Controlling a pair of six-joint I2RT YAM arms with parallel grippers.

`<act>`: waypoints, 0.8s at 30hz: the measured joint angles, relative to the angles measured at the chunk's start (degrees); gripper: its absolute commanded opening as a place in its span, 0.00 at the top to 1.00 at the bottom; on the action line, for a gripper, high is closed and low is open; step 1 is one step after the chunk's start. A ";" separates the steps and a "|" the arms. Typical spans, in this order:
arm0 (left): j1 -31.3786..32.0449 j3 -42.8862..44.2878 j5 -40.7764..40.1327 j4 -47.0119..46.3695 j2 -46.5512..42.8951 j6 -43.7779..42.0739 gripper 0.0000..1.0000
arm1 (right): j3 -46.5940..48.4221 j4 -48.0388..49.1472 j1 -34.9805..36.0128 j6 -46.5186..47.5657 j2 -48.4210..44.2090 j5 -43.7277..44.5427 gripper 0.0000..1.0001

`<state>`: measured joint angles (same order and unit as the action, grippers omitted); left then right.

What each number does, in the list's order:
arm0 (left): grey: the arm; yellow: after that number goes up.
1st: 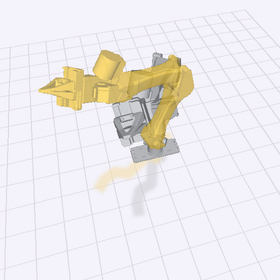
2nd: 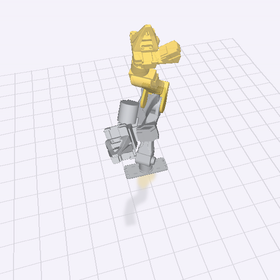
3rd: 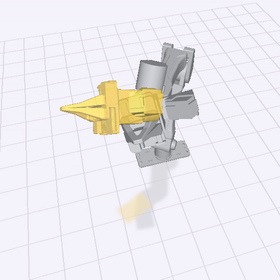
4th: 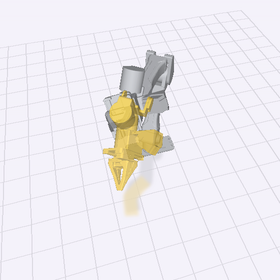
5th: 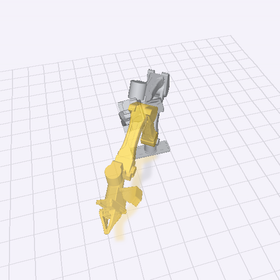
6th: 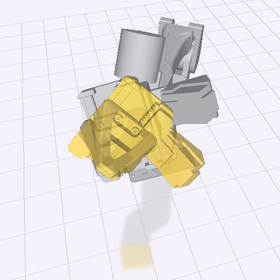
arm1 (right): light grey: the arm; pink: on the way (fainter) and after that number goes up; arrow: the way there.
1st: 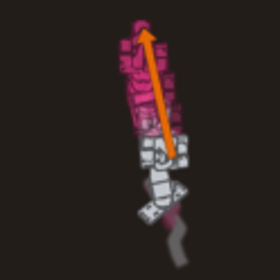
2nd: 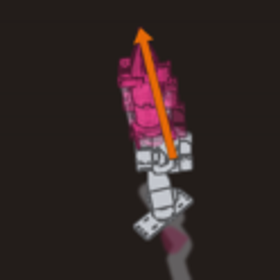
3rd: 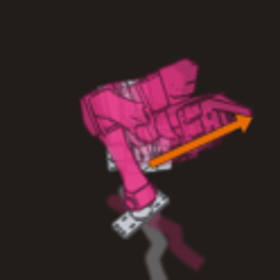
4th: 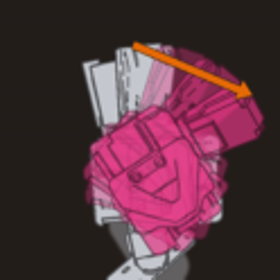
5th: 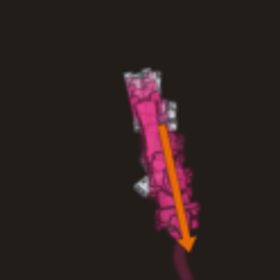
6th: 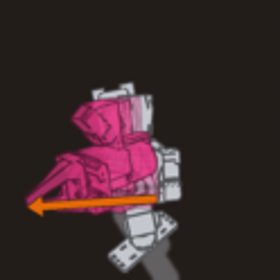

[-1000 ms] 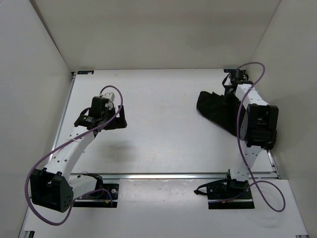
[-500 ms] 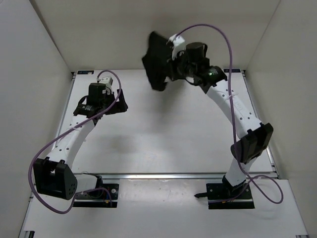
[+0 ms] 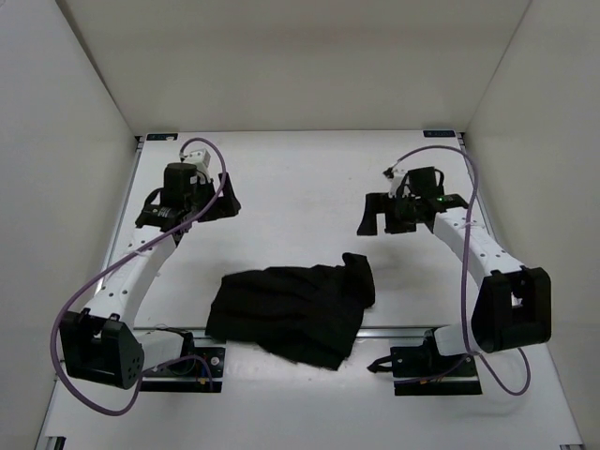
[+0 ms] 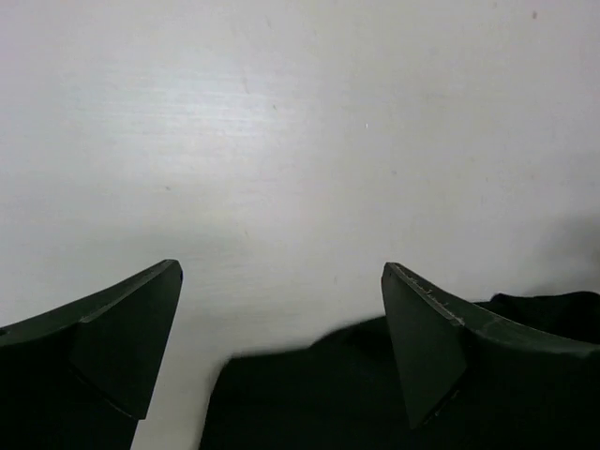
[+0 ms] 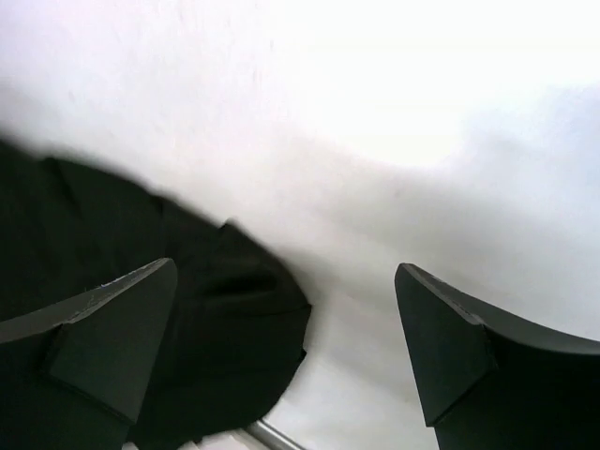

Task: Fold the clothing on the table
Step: Move the skirt to the center of the board

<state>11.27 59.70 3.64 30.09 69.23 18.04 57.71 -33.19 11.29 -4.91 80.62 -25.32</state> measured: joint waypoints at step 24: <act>7.61 -5.64 10.88 0.31 5.18 1.09 0.01 | -7.23 -12.31 -6.62 -6.71 -13.44 6.51 0.01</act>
<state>18.87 54.06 14.52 30.39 74.41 19.14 50.48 -45.50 4.67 -11.62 67.18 -18.81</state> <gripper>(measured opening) 0.983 0.990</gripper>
